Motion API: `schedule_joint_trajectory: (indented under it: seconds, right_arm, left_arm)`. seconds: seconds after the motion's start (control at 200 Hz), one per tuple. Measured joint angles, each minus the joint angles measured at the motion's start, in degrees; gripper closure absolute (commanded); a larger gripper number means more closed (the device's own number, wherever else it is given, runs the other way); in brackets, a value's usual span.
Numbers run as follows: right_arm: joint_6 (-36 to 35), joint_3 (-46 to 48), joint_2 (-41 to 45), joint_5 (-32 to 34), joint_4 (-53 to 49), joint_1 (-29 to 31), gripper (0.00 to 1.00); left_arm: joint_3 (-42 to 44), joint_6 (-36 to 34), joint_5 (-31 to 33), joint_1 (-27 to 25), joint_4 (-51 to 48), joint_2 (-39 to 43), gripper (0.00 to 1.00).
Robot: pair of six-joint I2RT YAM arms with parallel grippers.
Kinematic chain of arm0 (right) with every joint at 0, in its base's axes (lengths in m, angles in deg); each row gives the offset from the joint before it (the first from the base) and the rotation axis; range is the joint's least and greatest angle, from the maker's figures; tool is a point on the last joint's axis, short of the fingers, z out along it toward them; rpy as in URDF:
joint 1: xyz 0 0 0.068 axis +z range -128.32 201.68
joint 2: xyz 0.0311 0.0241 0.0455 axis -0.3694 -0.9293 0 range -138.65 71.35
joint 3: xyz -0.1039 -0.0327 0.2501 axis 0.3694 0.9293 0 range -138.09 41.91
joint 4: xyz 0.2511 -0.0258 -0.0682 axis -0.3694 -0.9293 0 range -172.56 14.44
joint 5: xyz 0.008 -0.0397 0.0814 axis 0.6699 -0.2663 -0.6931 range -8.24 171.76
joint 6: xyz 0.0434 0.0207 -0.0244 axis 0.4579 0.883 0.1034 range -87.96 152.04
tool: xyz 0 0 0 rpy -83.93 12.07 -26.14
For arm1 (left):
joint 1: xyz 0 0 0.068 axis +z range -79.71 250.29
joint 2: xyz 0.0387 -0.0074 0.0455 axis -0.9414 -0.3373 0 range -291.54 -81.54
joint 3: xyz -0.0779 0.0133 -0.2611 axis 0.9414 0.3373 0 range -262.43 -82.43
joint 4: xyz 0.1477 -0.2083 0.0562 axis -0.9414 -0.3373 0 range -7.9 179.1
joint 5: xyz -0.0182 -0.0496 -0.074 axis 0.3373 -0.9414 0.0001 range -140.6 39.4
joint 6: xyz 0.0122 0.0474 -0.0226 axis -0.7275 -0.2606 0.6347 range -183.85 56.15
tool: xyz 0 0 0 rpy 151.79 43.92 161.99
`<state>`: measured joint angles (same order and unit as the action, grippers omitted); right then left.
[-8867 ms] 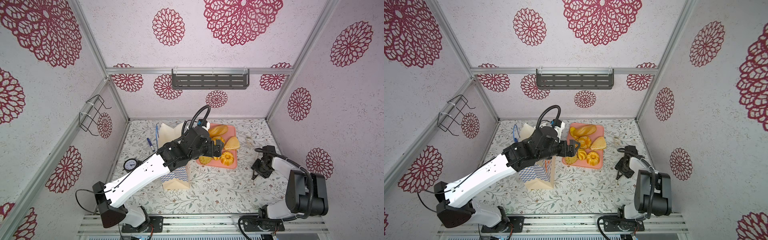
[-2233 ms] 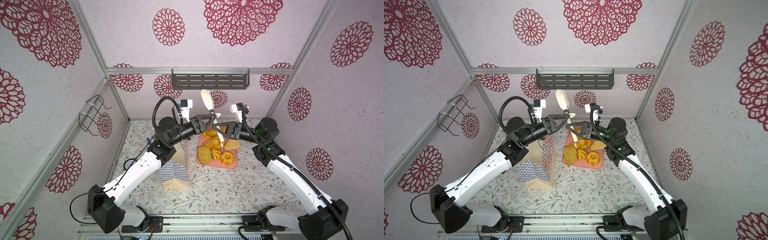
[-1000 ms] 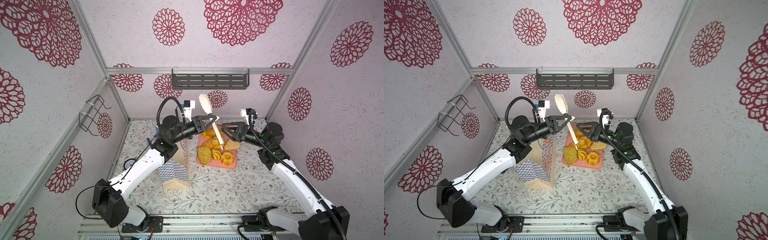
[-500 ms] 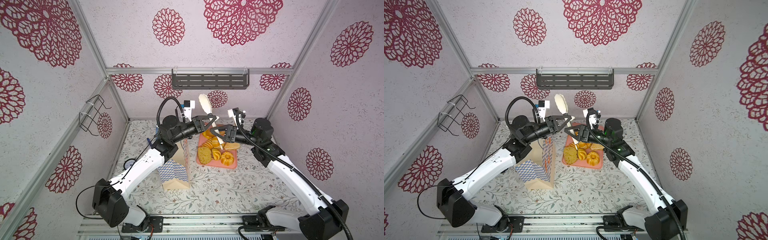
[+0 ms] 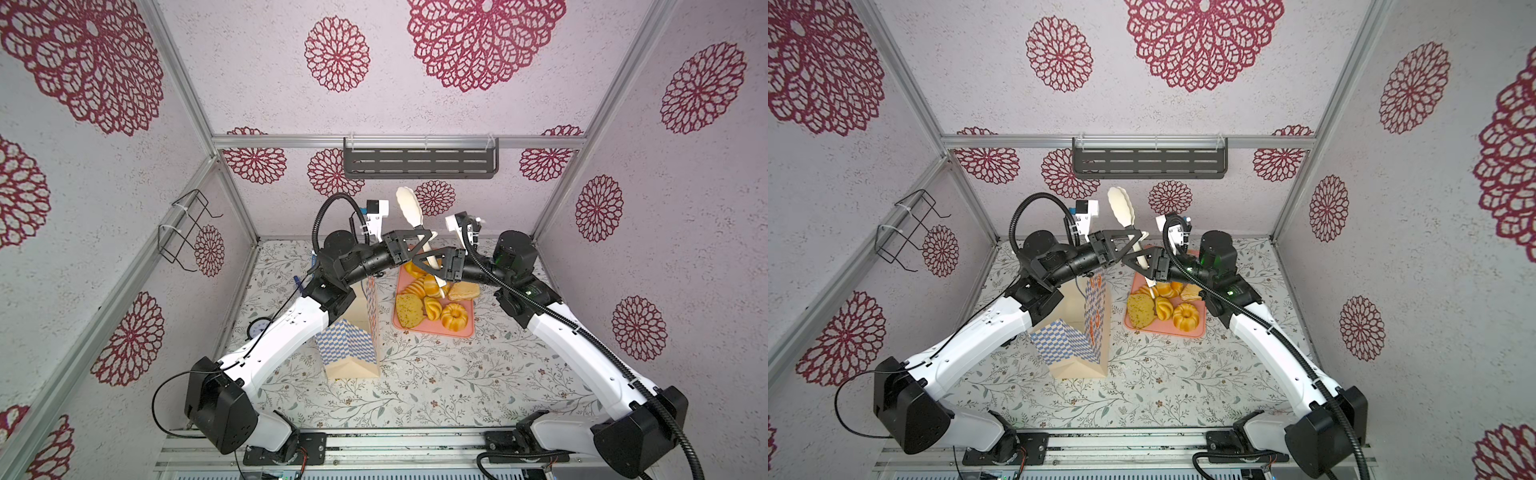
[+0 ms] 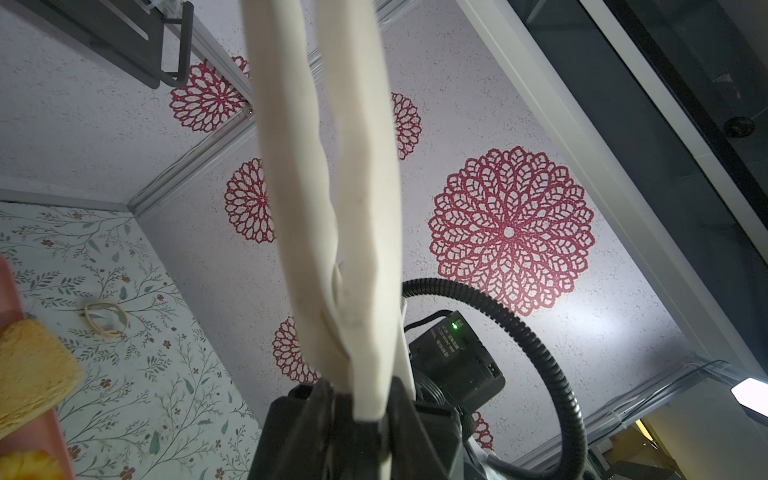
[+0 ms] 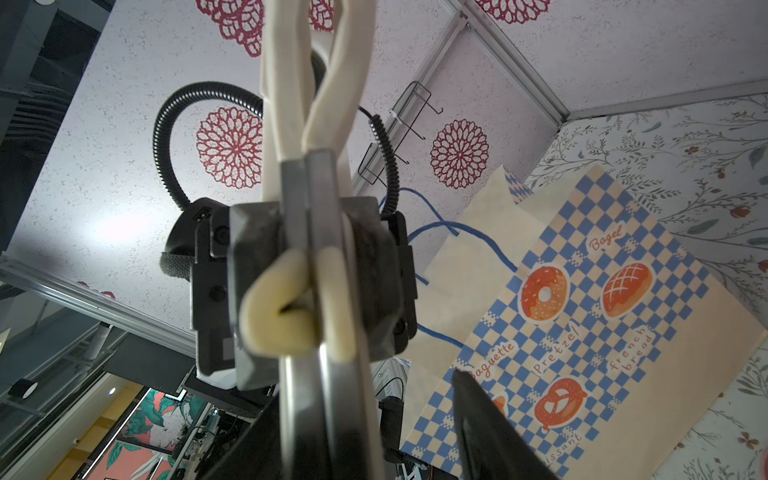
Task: Place the fake bread into the paper bag
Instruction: 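Open the left gripper off the tongs while the right gripper keeps them, then move the left gripper to the paper bag rim while the right lowers the tongs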
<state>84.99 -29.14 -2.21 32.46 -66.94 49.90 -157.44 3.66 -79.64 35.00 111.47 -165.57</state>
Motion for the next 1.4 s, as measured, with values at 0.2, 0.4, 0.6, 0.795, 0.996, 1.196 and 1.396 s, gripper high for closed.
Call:
schedule_joint_trajectory:
  seconds: [0.2, 0.4, 0.6, 0.795, 0.996, 1.196, 1.396]
  right_arm:
    - [-0.96, -0.72, 0.00, 0.00, -1.68, 0.13, 0.64]
    - [-2.34, -1.38, 0.07, 0.26, -5.31, 0.22, 0.70]
    - [-2.73, -1.38, 0.07, 1.25, -9.03, -0.11, 0.72]
    - [-9.29, -6.64, 0.00, 4.68, -21.09, -2.29, 0.65]
    - [-21.84, -17.64, -1.81, 16.61, -39.36, -3.30, 0.64]
    - [-29.99, -19.61, -5.51, 31.34, -53.62, -3.30, 0.58]
    - [-33.44, -16.41, -7.19, 41.24, -60.89, -3.30, 0.56]
  left_arm:
    - [0.00, -0.11, 0.31, 0.13, -0.52, 0.00, 0.72]
    - [0.00, -0.07, 1.53, 0.35, -1.09, 0.17, 0.02]
    - [0.83, -0.26, 4.20, 0.68, -3.58, 2.05, 0.03]
    - [2.56, -2.19, 9.01, 0.87, -13.73, 6.60, 0.03]
    - [1.53, -6.34, 15.69, 1.07, -27.82, 13.27, 0.03]
    - [-7.30, -13.14, 20.72, 0.66, -40.85, 16.81, 0.03]
    - [-15.06, -20.46, 26.16, 0.55, -52.63, 20.04, 0.03]
